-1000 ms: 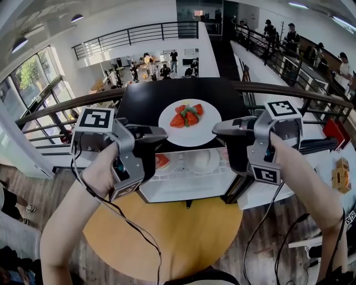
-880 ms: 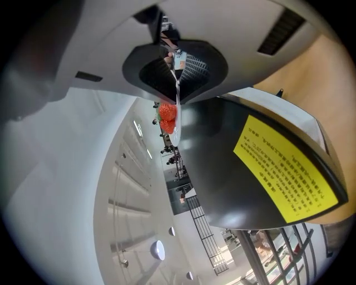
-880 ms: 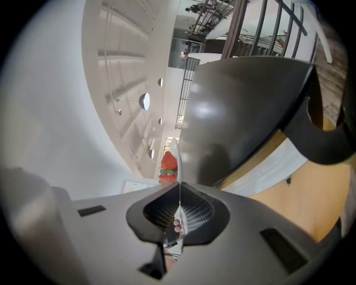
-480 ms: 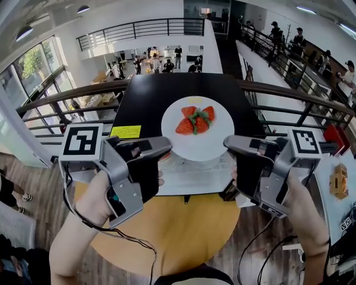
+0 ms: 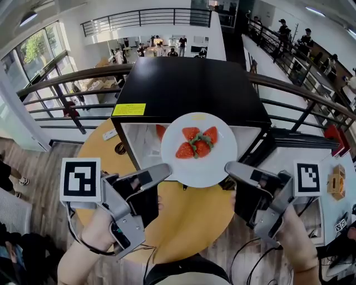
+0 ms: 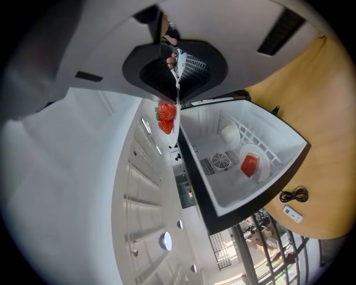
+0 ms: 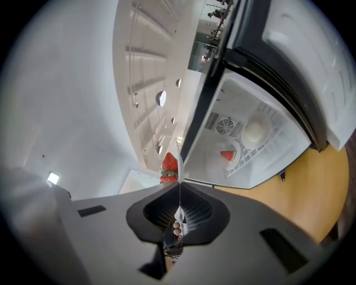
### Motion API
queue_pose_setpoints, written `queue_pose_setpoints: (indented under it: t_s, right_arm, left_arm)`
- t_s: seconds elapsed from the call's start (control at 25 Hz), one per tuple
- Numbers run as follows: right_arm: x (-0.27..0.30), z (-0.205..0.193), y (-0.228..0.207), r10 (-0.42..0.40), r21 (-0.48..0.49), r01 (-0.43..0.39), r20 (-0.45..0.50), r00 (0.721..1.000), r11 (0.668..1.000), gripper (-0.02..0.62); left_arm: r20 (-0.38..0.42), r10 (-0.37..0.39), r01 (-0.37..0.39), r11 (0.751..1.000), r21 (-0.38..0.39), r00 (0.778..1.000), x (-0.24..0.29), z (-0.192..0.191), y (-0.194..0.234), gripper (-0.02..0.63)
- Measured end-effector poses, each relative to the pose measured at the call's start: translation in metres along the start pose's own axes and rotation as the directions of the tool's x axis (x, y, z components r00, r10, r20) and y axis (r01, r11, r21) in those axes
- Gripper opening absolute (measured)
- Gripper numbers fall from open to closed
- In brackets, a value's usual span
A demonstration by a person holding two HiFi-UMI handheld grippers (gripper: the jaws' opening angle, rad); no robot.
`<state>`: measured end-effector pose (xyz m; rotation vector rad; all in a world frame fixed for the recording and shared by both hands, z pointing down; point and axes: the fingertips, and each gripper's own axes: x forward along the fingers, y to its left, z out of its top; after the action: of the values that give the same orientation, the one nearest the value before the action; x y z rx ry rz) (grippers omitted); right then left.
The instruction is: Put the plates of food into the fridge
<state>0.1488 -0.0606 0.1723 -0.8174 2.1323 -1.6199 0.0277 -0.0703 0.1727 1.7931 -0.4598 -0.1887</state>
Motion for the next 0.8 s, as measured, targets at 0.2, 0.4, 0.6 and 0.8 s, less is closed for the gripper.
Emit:
queue_pose_setpoints:
  t_s: [0.2, 0.4, 0.6, 0.8]
  right_arm:
    - [0.0, -0.042, -0.032, 0.02, 0.008, -0.02, -0.031, 0.999, 1.0, 0.017]
    - [0.005, -0.077, -0.074, 0.033, 0.04, -0.033, 0.007, 0.999, 0.999, 0.017]
    - [0.007, -0.094, -0.118, 0.008, 0.125, -0.015, 0.056, 0.998, 0.992, 0.017]
    - [0.01, -0.098, -0.156, -0.021, 0.128, 0.011, 0.07, 0.997, 0.992, 0.017]
  left_arm:
    - [0.02, 0.009, -0.007, 0.998, -0.067, 1.0, -0.022, -0.033, 0.042, 0.021]
    - [0.054, 0.036, -0.03, 0.994, -0.108, 0.998, -0.035, -0.056, 0.094, 0.021]
    - [0.116, 0.08, -0.069, 0.993, -0.097, 0.99, -0.036, -0.063, 0.129, 0.021]
    - [0.166, 0.126, -0.112, 0.989, -0.091, 0.978, -0.028, -0.069, 0.163, 0.021]
